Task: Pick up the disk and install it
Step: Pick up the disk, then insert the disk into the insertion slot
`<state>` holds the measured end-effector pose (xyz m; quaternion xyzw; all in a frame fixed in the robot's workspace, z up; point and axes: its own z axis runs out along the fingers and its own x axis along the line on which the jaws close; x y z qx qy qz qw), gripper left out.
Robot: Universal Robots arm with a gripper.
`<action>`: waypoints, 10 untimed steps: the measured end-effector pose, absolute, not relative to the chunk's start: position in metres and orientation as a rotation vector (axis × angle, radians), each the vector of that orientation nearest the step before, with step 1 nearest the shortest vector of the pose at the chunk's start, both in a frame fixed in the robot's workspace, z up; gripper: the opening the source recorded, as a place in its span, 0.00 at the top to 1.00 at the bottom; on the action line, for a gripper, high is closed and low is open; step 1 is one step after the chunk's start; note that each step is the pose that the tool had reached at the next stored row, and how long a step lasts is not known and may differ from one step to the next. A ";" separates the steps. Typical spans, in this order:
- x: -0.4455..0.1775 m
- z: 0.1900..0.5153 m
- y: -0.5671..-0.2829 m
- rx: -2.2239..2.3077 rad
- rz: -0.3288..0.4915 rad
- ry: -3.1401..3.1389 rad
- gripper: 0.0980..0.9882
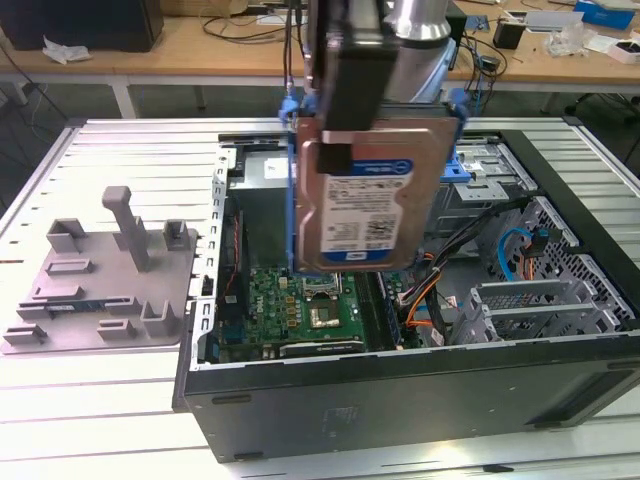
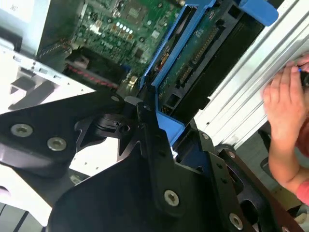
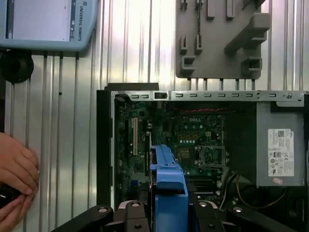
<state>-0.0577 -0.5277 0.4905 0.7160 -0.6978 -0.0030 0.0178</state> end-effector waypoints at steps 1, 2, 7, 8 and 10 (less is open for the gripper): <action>-0.049 0.491 -0.529 2.224 -0.010 -2.168 0.70; -0.043 0.491 -0.531 2.224 -0.010 -2.168 0.70; -0.034 0.491 -0.532 2.224 -0.010 -2.168 0.70; -0.033 0.491 -0.532 2.224 -0.010 -2.168 0.70; -0.033 0.491 -0.532 2.224 -0.010 -2.168 0.70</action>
